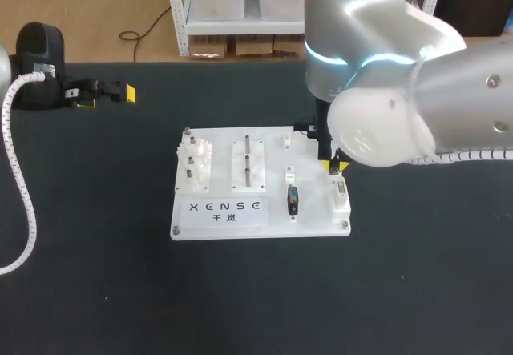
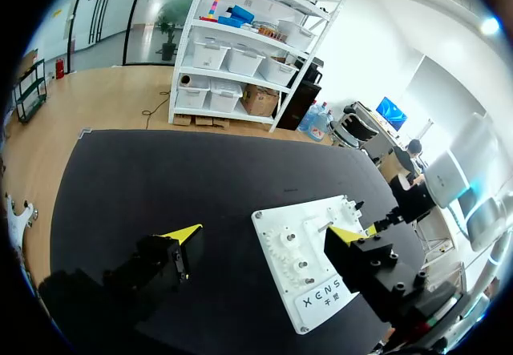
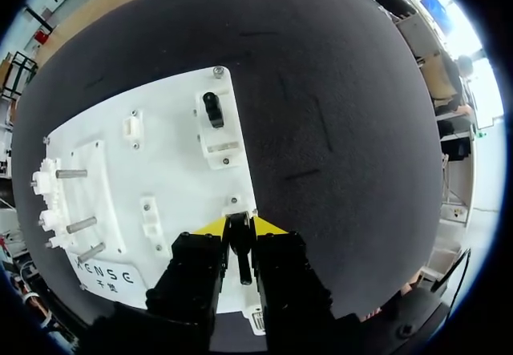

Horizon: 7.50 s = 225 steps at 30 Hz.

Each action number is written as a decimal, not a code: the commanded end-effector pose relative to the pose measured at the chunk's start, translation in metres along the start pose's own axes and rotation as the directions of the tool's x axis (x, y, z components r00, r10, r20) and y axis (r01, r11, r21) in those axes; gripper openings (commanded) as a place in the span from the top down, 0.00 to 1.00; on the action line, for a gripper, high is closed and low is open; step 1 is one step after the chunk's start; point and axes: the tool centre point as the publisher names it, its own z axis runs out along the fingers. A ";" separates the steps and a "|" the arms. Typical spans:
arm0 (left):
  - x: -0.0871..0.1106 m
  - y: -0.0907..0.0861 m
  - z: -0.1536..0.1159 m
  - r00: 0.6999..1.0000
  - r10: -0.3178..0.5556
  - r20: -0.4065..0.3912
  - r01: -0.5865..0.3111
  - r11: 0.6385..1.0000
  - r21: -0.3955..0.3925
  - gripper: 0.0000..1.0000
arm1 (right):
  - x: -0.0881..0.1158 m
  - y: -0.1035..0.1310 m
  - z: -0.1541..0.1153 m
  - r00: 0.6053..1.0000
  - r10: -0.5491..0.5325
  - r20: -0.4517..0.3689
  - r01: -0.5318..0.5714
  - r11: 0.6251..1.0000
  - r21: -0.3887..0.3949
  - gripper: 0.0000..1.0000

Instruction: Insert the USB connector, Ethernet cable, and multi-pin plug into their matching sockets one by one.

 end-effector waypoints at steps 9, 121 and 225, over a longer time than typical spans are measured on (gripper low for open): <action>0.000 0.000 0.000 1.000 0.000 0.000 0.000 1.000 0.000 0.00 | -0.009 -0.002 0.013 0.999 0.027 -0.043 -0.025 0.999 0.035 1.00; 0.000 0.000 0.000 1.000 0.000 0.000 0.000 1.000 0.000 0.00 | 0.083 0.061 0.000 0.976 -0.218 -0.021 0.215 0.972 -0.099 0.78; 0.000 0.000 0.000 1.000 0.000 0.000 0.000 1.000 0.000 0.00 | 0.067 -0.016 -0.048 0.987 -0.147 0.057 0.151 0.986 -0.067 1.00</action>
